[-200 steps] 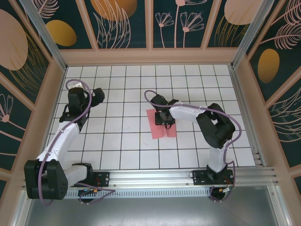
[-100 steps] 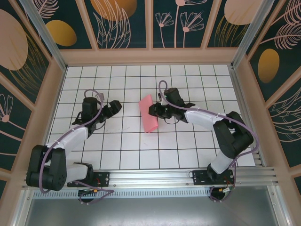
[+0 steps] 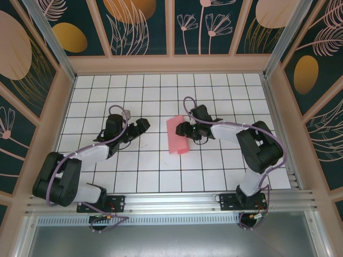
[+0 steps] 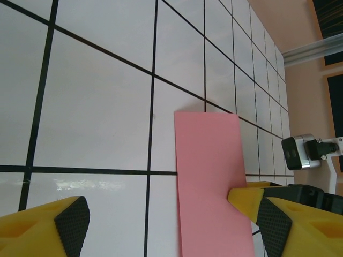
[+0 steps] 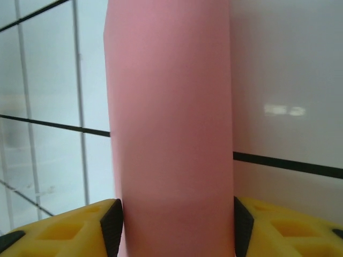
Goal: Fold a paper plane with a square sheet of paper (pick it up from the middle)
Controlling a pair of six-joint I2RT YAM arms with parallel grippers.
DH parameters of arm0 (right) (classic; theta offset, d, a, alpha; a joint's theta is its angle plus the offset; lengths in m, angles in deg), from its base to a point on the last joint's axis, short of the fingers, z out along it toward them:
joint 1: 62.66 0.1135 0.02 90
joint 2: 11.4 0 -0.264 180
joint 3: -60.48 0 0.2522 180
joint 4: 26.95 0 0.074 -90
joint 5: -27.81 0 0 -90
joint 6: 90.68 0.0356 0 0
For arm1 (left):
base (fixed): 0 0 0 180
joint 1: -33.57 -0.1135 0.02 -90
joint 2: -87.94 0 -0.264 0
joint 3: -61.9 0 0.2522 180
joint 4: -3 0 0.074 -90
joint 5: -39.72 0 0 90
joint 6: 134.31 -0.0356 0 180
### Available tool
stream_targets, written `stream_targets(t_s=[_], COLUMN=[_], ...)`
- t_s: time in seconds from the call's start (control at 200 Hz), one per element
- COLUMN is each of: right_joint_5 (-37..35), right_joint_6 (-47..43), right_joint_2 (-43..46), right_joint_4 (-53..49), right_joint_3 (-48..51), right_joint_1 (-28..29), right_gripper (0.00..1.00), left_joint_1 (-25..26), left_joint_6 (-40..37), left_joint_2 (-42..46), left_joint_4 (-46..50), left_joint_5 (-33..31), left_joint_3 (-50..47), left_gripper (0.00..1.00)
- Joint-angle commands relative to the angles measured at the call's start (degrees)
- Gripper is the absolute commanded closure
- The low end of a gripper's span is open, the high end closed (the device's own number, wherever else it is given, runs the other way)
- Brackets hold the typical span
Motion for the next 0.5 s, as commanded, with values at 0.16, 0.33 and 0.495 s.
stream_targets(t_s=[0.16,0.33,0.495], right_joint_5=[-2.76,-0.79,0.50], right_joint_6=[-2.74,-1.71,-1.92], right_joint_2=[2.56,4.06,4.78], right_joint_4=[-2.77,-1.00,-0.37], right_joint_3=[0.63,2.95,4.19], right_joint_1=[-2.55,-3.99,-4.66], right_gripper=[0.32,0.32,0.36], left_joint_1=[4.68,8.89,12.47], left_joint_6=[3.65,5.33,5.71], left_joint_2=[-4.90,-10.06,-15.22], left_joint_4=[-5.74,-7.38,-8.63], left_joint_5=[1.49,2.52,3.15], left_joint_3=[2.26,5.55,8.90], left_gripper=[0.16,0.24,0.34])
